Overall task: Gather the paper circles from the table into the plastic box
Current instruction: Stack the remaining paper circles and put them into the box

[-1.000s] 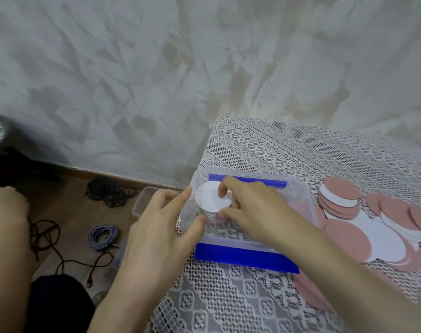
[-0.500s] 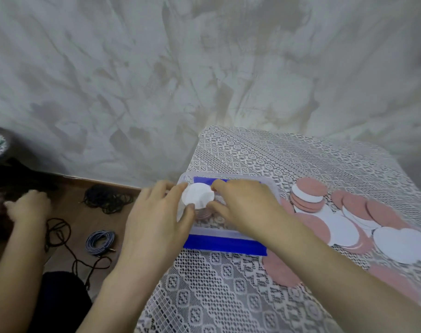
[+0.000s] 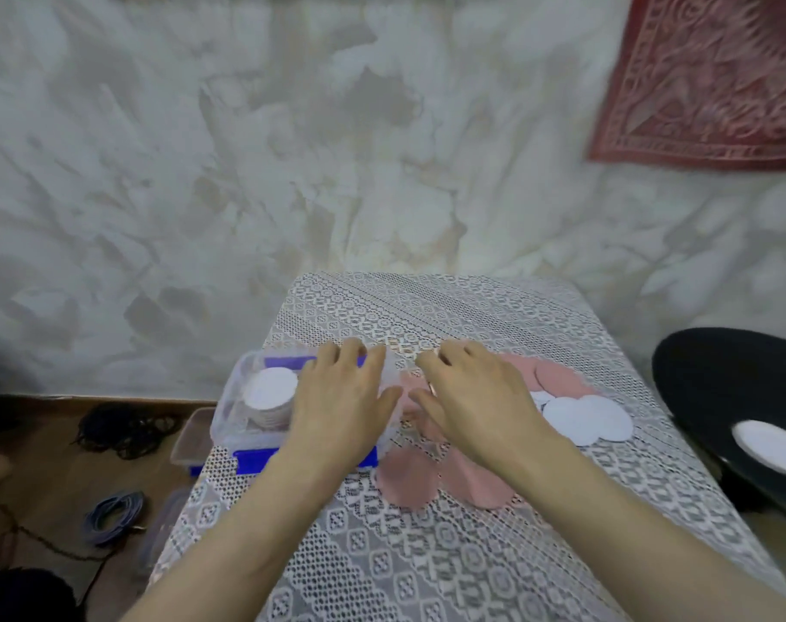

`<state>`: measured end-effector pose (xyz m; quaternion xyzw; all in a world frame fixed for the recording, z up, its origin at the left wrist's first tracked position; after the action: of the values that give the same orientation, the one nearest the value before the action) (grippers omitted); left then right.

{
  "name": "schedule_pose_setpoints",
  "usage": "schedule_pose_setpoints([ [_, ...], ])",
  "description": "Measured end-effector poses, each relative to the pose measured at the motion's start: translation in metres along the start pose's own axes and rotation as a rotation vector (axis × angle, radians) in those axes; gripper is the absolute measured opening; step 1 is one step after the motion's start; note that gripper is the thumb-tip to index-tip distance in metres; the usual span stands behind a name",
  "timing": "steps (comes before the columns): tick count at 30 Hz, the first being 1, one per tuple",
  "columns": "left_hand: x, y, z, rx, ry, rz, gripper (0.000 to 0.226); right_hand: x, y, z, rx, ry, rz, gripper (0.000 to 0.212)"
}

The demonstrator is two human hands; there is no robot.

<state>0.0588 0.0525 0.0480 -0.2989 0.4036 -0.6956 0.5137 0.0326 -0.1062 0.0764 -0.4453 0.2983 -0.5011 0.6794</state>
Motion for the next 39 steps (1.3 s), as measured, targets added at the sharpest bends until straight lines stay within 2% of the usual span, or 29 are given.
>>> schedule_pose_setpoints([
  [6,0.065,0.013,0.001,0.019,0.06,-0.064,0.048,0.058,0.003,-0.043,-0.057,0.131,-0.026,0.043],
  [9,0.095,0.028,-0.006,-0.011,0.058,-0.105,0.045,0.081,0.013,-0.061,-0.069,0.206,0.005,0.044],
  [12,0.114,0.052,-0.022,-0.079,0.014,-0.128,0.04,0.098,0.034,-0.079,-0.153,0.26,0.039,0.047],
  [16,0.112,0.072,-0.027,-0.092,-0.021,-0.106,0.035,0.107,0.058,-0.095,-0.184,0.27,0.057,0.051],
  [21,0.107,0.076,-0.017,-0.098,-0.012,-0.131,0.032,0.12,0.063,-0.084,-0.162,0.285,0.11,0.032],
  [24,0.106,0.078,-0.017,-0.094,-0.029,-0.159,0.042,0.13,0.067,-0.073,-0.148,0.344,0.188,0.025],
  [29,0.099,0.083,-0.021,-0.138,-0.075,-0.198,0.055,0.141,0.076,-0.061,0.006,0.362,0.2,0.044],
  [34,0.096,0.084,-0.022,-0.274,-0.146,-0.217,0.055,0.14,0.088,-0.072,-0.273,0.376,0.149,0.06],
  [39,0.096,0.082,-0.027,-0.238,-0.081,-0.23,0.048,0.12,0.074,-0.09,-0.263,0.289,0.183,0.058],
])
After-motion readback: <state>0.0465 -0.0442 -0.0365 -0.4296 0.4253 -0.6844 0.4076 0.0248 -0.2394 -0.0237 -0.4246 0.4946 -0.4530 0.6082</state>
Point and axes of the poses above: each hand's wrist, its own z-axis towards the middle knuckle, its own y-axis out of the palm, x = y × z, the point moved 2 cm from there along z, towards the middle knuckle, and after that the axes turned 7 degrees about x, right-handed, at the moved point
